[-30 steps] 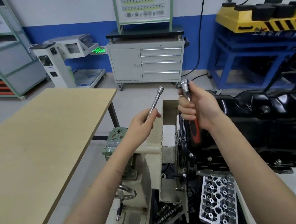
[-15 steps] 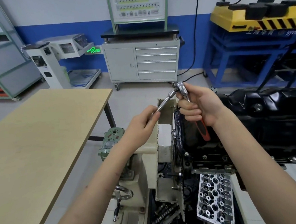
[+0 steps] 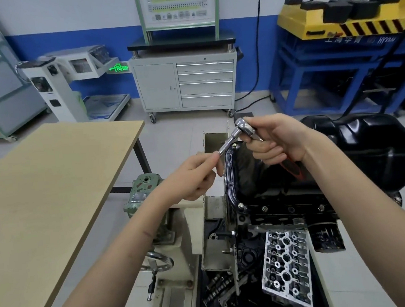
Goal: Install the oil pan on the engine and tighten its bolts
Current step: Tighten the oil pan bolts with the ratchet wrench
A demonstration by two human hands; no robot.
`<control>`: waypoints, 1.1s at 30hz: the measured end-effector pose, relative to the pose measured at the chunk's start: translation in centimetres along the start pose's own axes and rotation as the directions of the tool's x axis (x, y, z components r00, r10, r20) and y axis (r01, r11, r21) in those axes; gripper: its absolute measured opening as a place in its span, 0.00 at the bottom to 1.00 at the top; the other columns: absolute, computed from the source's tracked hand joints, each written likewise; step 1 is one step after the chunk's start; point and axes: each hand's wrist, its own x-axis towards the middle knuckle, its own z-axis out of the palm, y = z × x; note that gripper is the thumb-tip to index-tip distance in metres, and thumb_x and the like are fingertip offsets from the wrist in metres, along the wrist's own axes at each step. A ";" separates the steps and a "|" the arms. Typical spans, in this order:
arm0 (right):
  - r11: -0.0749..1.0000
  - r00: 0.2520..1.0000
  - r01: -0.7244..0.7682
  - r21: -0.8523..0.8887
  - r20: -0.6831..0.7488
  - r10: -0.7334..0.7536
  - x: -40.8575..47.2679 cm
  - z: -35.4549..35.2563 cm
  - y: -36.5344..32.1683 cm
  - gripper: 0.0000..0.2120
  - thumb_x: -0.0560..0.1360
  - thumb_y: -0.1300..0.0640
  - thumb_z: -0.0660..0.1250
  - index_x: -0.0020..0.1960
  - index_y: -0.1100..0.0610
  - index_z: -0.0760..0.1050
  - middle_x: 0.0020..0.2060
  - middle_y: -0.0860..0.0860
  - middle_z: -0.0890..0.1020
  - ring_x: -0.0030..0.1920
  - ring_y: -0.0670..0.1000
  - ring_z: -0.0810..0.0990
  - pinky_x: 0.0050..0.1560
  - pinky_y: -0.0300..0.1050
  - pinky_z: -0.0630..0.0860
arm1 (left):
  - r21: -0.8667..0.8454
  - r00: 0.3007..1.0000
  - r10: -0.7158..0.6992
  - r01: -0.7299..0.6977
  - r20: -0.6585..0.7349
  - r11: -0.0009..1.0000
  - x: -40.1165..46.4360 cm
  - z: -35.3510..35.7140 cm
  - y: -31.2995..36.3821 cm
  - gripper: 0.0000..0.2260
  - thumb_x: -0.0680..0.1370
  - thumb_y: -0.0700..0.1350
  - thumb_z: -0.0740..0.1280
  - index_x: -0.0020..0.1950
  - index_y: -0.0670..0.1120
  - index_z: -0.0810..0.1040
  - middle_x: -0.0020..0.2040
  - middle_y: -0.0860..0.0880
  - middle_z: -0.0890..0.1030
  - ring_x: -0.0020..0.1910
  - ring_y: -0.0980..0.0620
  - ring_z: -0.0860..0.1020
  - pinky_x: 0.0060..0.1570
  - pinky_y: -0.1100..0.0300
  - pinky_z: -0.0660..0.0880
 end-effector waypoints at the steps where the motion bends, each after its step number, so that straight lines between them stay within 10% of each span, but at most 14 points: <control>1: 1.000 1.000 0.002 -0.009 -0.001 -0.002 -0.4 -0.2 0.0 0.16 0.71 0.45 0.57 0.34 0.56 0.69 0.18 0.46 0.61 0.16 0.42 0.58 0.17 0.28 0.56 | -0.022 0.999 -0.016 0.017 0.035 1.000 0.1 0.2 0.3 0.17 0.77 0.57 0.53 0.37 0.48 0.72 0.23 0.53 0.61 0.19 0.56 0.55 0.19 0.71 0.53; 5: 0.973 0.945 0.136 -0.187 -0.270 -0.184 -1.4 -0.7 -0.1 0.16 0.74 0.45 0.58 0.40 0.57 0.72 0.20 0.48 0.70 0.18 0.45 0.63 0.18 0.33 0.61 | -0.073 0.999 -0.043 0.044 0.016 0.996 1.8 1.3 1.6 0.19 0.78 0.59 0.52 0.40 0.47 0.72 0.22 0.54 0.62 0.17 0.57 0.56 0.19 0.72 0.53; 10: 0.777 0.668 0.195 -0.598 -0.499 -0.552 -2.9 -1.3 -0.6 0.13 0.76 0.52 0.65 0.34 0.53 0.68 0.25 0.50 0.69 0.19 0.40 0.63 0.19 0.31 0.58 | -0.022 0.973 0.007 -0.013 -0.232 1.000 5.0 3.8 3.6 0.16 0.80 0.56 0.54 0.40 0.48 0.72 0.26 0.50 0.66 0.16 0.57 0.61 0.19 0.72 0.55; 18: 0.797 0.500 0.291 -0.529 -0.627 -0.598 -6.8 -5.0 -1.2 0.12 0.76 0.52 0.65 0.36 0.53 0.68 0.26 0.49 0.68 0.20 0.42 0.60 0.20 0.35 0.57 | -0.022 0.953 0.108 -0.119 -0.283 0.993 7.5 4.5 4.6 0.11 0.81 0.44 0.55 0.50 0.43 0.76 0.41 0.46 0.78 0.40 0.49 0.78 0.42 0.60 0.76; 33: 0.872 0.411 0.336 -0.355 -0.778 -0.475 -5.3 -11.5 -1.6 0.13 0.75 0.53 0.66 0.34 0.54 0.67 0.22 0.44 0.69 0.19 0.43 0.59 0.20 0.34 0.55 | 0.077 0.858 0.209 -0.197 -0.469 0.977 15.4 8.3 -1.2 0.13 0.80 0.39 0.54 0.57 0.43 0.76 0.52 0.53 0.75 0.55 0.57 0.71 0.53 0.80 0.63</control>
